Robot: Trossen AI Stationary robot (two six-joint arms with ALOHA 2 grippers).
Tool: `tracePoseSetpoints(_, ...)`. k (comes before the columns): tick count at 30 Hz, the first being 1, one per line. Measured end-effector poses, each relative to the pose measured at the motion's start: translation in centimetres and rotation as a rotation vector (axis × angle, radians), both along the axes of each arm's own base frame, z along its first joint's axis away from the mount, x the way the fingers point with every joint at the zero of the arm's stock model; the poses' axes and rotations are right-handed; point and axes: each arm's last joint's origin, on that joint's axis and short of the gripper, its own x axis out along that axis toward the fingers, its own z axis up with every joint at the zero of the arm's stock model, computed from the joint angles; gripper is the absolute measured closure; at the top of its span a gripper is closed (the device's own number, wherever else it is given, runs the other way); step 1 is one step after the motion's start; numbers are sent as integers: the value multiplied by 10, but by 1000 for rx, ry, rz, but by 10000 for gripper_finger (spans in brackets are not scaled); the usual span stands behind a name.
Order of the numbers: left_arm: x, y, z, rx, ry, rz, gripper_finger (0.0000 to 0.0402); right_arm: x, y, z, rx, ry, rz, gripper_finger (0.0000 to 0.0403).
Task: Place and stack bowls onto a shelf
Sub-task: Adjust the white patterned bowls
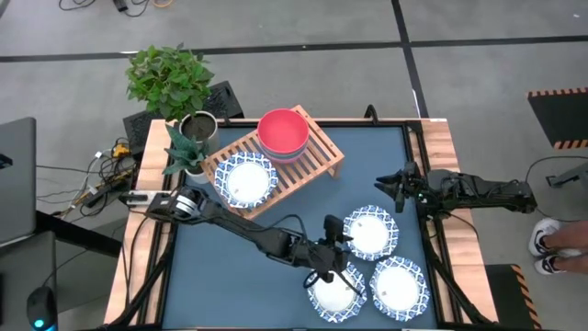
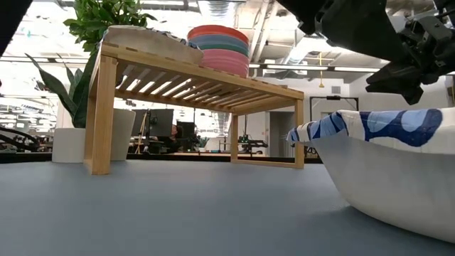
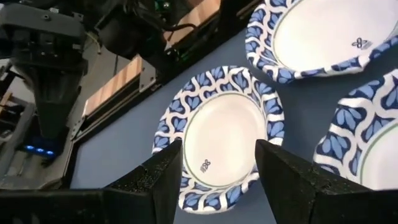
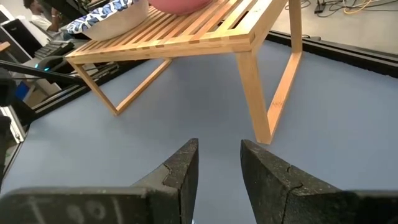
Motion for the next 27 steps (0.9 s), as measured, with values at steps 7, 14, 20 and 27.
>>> tracePoseSetpoints(7,2,6,-1,-35,11,0,214,0,0,0,1,2,0,259)
tracePoseSetpoints(14,-6,-9,25,-39,-72,75,214,5,3,-4,9,65,43,259)
tracePoseSetpoints(20,-21,-40,82,113,-130,143,214,21,3,-7,31,116,17,274)
tracePoseSetpoints(27,-50,-63,143,263,-158,351,214,29,-1,-25,170,444,-194,315)
